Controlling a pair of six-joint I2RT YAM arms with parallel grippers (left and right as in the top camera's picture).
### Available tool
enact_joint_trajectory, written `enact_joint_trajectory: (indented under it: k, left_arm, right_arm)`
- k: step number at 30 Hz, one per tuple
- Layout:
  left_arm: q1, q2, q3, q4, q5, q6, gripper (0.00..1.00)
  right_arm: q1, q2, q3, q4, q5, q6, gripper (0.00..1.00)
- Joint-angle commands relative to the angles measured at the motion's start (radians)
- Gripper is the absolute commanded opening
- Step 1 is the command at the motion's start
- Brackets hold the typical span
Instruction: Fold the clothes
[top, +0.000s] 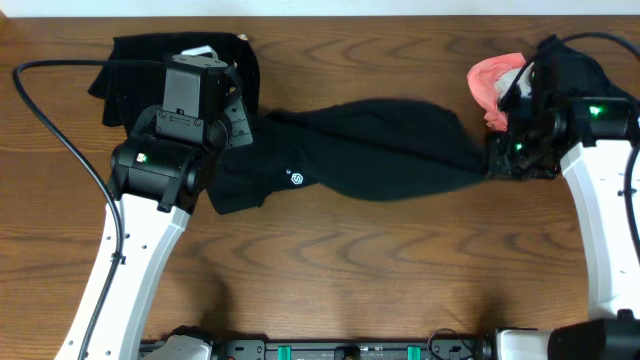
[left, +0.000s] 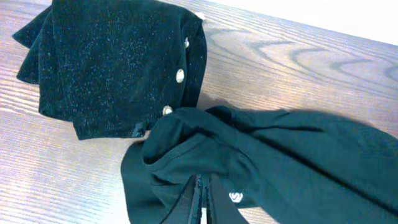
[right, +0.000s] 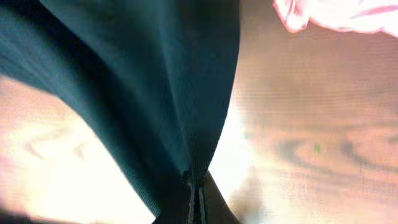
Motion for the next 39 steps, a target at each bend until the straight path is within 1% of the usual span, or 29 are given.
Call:
enact_joint_trajectory:
  k: [1,4,7,14,17,22,25,29,30,31,33,34,35,36,38,39]
  left_arm:
    - [0.002,0.010,-0.009,-0.014,-0.008,-0.009,0.06]
    - [0.002,0.010,-0.009,-0.026,-0.008,-0.009,0.06]
    - [0.002,0.010,-0.009,-0.029,-0.008,-0.009,0.06]
    - [0.002,0.010,-0.009,-0.029,-0.008,-0.010,0.06]
    - [0.002,0.010,-0.009,-0.031,-0.008,-0.010,0.06]
    - [0.002,0.010,-0.009,-0.031,-0.008,-0.009,0.06]
    - [0.002,0.010,-0.009,-0.030,-0.008,-0.009,0.06]
    - [0.002,0.010,-0.009,-0.030,-0.008,-0.009,0.06]
    - [0.002,0.010,-0.009,-0.030,-0.008,-0.009,0.06]
    - [0.002,0.010,-0.009,-0.030,-0.008,-0.009,0.06]
    - [0.002,0.010,-0.009,-0.030,-0.008,-0.009,0.06]
    - [0.002,0.010,-0.009,-0.030,-0.008,-0.009,0.06]
    - [0.002,0.010,-0.009,-0.030,-0.008,-0.009,0.06]
    - [0.002,0.010,-0.009,-0.030,-0.008,-0.009,0.06]
    - [0.002,0.010,-0.009,-0.030,-0.008,-0.009,0.06]
    - [0.002,0.010,-0.009,-0.030,-0.008,-0.009,0.06]
  right_arm:
    - [-0.008,0.005,-0.005,-0.020,0.068,-0.051,0.01]
    - [-0.020,0.005,-0.005,0.011,0.079,-0.043,0.01]
    - [-0.038,0.005,-0.005,0.094,0.076,-0.036,0.01]
    - [-0.037,0.029,-0.005,0.427,-0.023,-0.066,0.01]
    - [-0.019,0.089,-0.005,0.522,-0.038,-0.058,0.01]
    - [0.007,0.238,-0.005,0.579,-0.041,-0.056,0.01]
    - [0.008,0.330,-0.005,0.650,-0.054,-0.048,0.01]
    - [0.008,0.407,-0.005,0.737,-0.064,-0.048,0.01]
    - [0.008,0.414,-0.005,0.750,-0.064,-0.048,0.12]
    - [0.008,0.416,-0.005,0.757,-0.064,-0.048,0.25]
    - [0.008,0.407,0.002,0.744,-0.073,-0.049,0.35]
    - [0.007,0.398,0.008,0.727,-0.081,-0.048,0.48]
    - [0.007,0.389,0.014,0.705,-0.093,-0.048,0.68]
    - [0.007,0.373,0.021,0.673,-0.113,-0.048,0.77]
    - [0.007,0.344,0.029,0.605,-0.140,-0.048,0.89]
    - [0.007,0.325,0.030,0.563,-0.154,-0.048,0.90]
